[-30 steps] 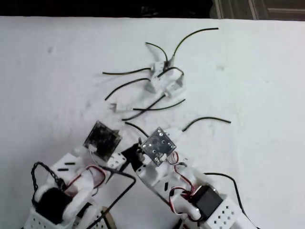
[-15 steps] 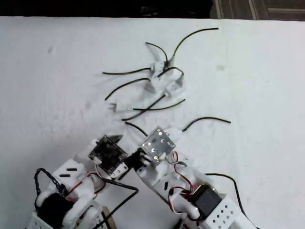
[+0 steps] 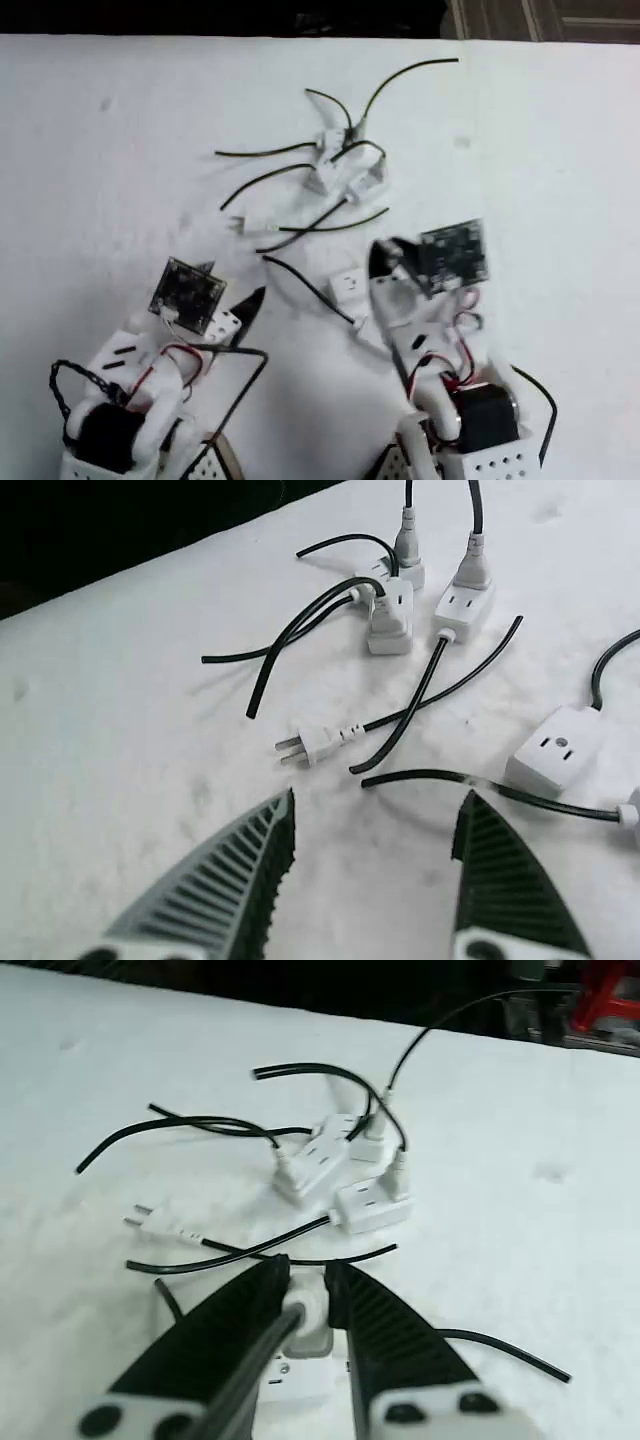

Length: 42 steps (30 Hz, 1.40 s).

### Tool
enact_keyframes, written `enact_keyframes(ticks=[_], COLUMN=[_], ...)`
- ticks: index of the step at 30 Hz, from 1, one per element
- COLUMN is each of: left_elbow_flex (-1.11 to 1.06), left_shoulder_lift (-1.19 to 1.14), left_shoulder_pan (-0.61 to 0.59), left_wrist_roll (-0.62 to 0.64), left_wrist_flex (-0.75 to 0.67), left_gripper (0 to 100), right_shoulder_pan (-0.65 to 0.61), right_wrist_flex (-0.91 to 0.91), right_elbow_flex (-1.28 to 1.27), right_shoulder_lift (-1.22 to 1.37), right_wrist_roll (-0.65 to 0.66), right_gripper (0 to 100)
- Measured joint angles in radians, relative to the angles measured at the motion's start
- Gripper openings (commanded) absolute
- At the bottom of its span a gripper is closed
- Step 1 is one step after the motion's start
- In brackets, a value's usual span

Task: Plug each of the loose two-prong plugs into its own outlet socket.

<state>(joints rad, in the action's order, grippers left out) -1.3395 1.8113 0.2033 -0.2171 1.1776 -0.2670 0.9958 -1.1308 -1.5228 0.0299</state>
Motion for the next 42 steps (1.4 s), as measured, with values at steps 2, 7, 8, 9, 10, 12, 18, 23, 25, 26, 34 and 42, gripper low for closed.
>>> enact_keyframes(ticks=[2,7,8,9,10,12,18,23,25,26,34,42], left_elbow_flex=[0.023,0.222,0.275,0.33,0.384,0.488,0.727,0.884,0.939,0.968,1.194,1.366], left_shoulder_lift=[-0.052,-0.358,-0.443,-0.532,-0.617,-0.798,-1.234,-1.537,-1.646,-1.702,-2.047,-2.279], left_shoulder_pan=[-0.006,-0.006,-0.006,-0.006,-0.006,-0.006,0.115,0.199,0.224,0.235,0.304,0.318], left_wrist_roll=[-0.017,-0.051,-0.064,-0.08,-0.094,-0.129,-0.195,-0.229,-0.232,-0.232,-0.232,-0.232], left_wrist_flex=[0.015,0.031,0.031,0.031,0.031,0.031,0.031,-0.02,-0.041,-0.048,-0.057,-0.052], left_gripper=[27,27,27,27,27,30,32,32,32,32,32,24], right_shoulder_pan=[0.051,0.15,0.17,0.19,0.215,0.264,0.368,0.368,0.368,0.368,0.367,0.367], right_wrist_flex=[-0.005,-0.041,-0.046,-0.054,-0.063,-0.08,-0.115,-0.115,-0.115,-0.115,-0.115,-0.115], right_elbow_flex=[0.0,0.0,0.0,0.0,0.0,0.0,0.0,0.0,0.0,0.0,0.0,0.0], right_shoulder_lift=[0.0,0.0,0.0,0.0,0.0,0.0,0.0,0.0,0.0,0.0,0.0,0.0], right_wrist_roll=[0.0,0.0,0.0,0.0,0.0,0.0,0.0,0.0,0.0,0.0,0.0,0.0], right_gripper=[1.7,1.7,1.7,1.7,1.7,1.7,1.7,1.7,1.7,1.7,1.7,1.7])
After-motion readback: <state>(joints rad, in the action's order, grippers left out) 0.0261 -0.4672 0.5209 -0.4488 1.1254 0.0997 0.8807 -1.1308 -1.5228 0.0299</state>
